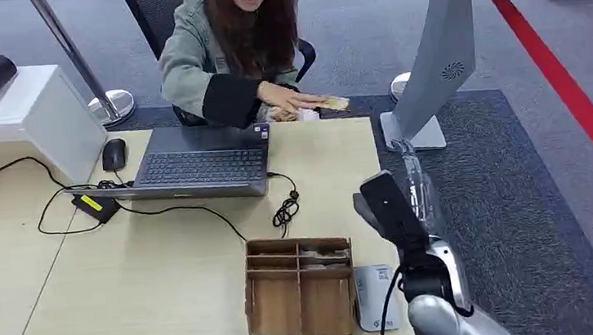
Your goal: Pass the card to the sensor for recognition and then transmit it.
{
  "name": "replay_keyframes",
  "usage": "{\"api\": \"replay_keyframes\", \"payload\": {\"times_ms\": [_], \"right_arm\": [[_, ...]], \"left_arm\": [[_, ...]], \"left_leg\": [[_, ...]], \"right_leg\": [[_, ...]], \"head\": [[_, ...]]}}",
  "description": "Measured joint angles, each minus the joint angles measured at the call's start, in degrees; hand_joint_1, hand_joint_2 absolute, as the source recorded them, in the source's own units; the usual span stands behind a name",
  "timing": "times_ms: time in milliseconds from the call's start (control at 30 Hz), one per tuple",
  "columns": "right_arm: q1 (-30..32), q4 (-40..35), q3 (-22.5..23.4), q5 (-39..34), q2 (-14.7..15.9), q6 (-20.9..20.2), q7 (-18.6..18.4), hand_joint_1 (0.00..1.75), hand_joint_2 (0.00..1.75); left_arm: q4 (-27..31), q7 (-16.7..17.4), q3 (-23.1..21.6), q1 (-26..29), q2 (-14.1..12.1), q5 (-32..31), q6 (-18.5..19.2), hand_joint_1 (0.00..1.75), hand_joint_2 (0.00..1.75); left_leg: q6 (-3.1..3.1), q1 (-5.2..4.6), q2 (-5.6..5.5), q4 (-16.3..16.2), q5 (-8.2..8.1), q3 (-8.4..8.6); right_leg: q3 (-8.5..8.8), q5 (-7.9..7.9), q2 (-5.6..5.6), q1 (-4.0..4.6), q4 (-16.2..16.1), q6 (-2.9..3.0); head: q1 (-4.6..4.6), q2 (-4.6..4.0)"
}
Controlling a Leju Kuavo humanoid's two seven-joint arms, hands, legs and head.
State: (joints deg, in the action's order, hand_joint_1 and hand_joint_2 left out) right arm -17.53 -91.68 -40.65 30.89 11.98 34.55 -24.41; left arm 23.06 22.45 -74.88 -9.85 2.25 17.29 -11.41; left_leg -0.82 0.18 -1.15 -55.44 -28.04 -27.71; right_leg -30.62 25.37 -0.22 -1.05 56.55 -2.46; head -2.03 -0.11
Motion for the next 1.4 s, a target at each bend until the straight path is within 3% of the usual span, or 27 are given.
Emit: {"api": "replay_keyframes", "payload": {"times_ms": [267,500,733,1000,1400], "right_arm": [[8.45,-15.86,-0.39,8.38,3.74,-6.84,-3.56,0.00,1.75],[15.12,-25.91,-1.40,12.59,8.84,-9.20,-7.50,0.00,1.75],[16.60,-26.54,-4.42,8.28,12.22,-9.37,-7.93,0.00,1.75],[15.55,-24.73,-7.17,7.19,12.09,-9.96,-6.80,0.00,1.75],[15.03,-22.37,-8.04,12.41,11.19,-9.26,-7.32,0.00,1.75]], "left_arm": [[0.02,0.55,1.31,0.54,0.18,2.87,-1.36,0.00,1.75],[0.00,0.72,2.60,0.83,0.52,4.15,-2.21,0.00,1.75],[-0.02,0.55,2.89,0.89,0.66,4.46,-2.34,0.00,1.75],[-0.02,0.00,2.88,0.94,0.63,4.57,-2.34,0.00,1.75],[-0.02,-0.07,2.88,0.95,0.63,4.50,-2.36,0.00,1.75]], "left_leg": [[0.00,0.01,0.00,0.00,-0.01,0.02],[-0.03,-0.01,0.02,0.01,-0.06,0.01],[-0.04,0.00,0.04,0.01,-0.05,0.04],[-0.03,0.01,0.04,0.01,-0.05,0.03],[-0.03,0.00,0.05,0.01,-0.05,0.04]], "right_leg": [[0.02,0.01,0.00,0.01,-0.02,0.00],[0.07,0.02,0.05,-0.01,-0.07,0.00],[0.09,0.01,0.07,0.00,-0.05,0.01],[0.09,0.02,0.07,0.00,-0.02,0.01],[0.09,0.02,0.07,-0.01,-0.03,0.01]], "head": [[0.00,0.00],[0.00,0.00],[0.00,0.00],[0.00,0.00],[0.02,0.00]]}}
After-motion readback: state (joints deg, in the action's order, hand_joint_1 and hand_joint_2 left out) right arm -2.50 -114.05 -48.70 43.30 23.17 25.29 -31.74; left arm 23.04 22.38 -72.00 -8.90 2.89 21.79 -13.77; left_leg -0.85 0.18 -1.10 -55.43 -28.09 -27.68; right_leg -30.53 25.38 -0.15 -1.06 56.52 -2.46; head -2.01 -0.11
